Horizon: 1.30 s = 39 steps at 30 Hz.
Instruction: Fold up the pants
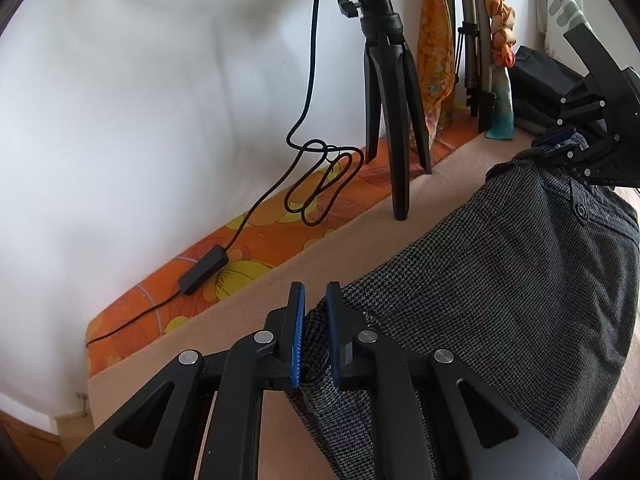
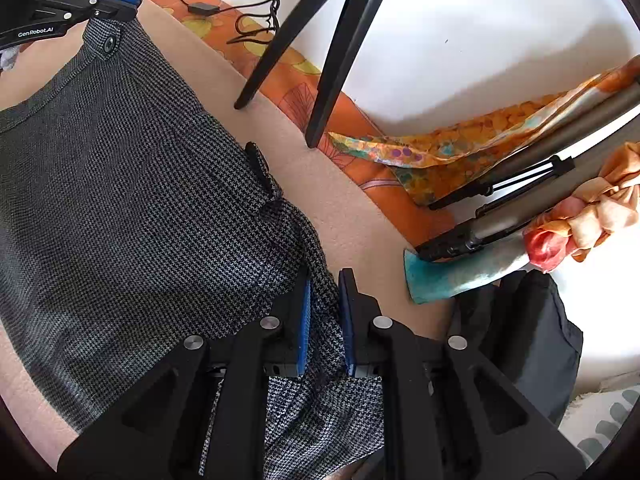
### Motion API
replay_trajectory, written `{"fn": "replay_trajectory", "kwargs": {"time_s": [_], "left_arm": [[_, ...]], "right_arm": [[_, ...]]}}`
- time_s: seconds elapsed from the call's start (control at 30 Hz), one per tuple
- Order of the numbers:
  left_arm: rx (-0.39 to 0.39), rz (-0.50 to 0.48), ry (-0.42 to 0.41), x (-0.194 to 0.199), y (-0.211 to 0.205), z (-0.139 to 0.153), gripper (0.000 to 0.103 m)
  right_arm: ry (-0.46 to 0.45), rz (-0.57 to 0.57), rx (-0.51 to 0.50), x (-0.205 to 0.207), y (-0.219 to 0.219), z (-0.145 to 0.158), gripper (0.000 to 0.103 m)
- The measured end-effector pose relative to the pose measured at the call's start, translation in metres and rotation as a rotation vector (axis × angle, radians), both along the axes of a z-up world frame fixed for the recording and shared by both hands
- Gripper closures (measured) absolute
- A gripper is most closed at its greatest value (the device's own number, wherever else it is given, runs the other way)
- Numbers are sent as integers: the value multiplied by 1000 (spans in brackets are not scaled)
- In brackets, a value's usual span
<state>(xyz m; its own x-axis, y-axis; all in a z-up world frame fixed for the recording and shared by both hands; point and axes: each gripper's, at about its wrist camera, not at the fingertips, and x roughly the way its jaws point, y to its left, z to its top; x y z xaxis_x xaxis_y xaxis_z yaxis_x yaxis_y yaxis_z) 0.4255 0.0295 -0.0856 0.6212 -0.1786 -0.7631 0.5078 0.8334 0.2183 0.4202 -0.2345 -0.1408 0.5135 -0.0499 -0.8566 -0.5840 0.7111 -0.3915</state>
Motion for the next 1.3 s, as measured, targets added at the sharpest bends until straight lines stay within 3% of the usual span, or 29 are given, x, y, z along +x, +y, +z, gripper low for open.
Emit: {"fn": "replay_trajectory", "kwargs": {"time_s": [0.07,0.23,0.3,0.37,0.53,0.6,0.77,0.93,1.0,1.13,1.2,1.3], "left_arm": [[0,11,8,6,0,-7,101],[-99,63,69,15,16,-6,100],[-124,68,77,9,22,0,96],[-151,72,96,0,30,4,85],[-185,79,123,-35,46,8,84],[-191,61,124,-57,47,10,83],[-172,15,86,-117,37,11,81],[-146,10,76,-149,21,-5,81],[-130,15,73,-153,14,-16,81],[-1,29,45,-153,1,-45,81],[43,53,56,-147,0,-61,81],[34,57,32,-151,3,-62,81]], "right_arm": [[14,-16,3,6,-1,-9,89],[39,-52,23,11,-2,-19,89],[32,-56,25,10,-3,-20,89],[32,-75,36,13,-5,-21,87],[-26,-144,126,0,-18,-1,47],[-58,-190,186,-16,-26,14,41],[-76,-254,378,-79,-38,40,35],[-39,-269,541,-134,-27,35,35],[-42,-272,549,-146,-15,28,35],[11,-310,567,-152,-1,5,35],[21,-322,531,-156,2,-5,35],[2,-367,543,-164,-7,-7,35]]}}
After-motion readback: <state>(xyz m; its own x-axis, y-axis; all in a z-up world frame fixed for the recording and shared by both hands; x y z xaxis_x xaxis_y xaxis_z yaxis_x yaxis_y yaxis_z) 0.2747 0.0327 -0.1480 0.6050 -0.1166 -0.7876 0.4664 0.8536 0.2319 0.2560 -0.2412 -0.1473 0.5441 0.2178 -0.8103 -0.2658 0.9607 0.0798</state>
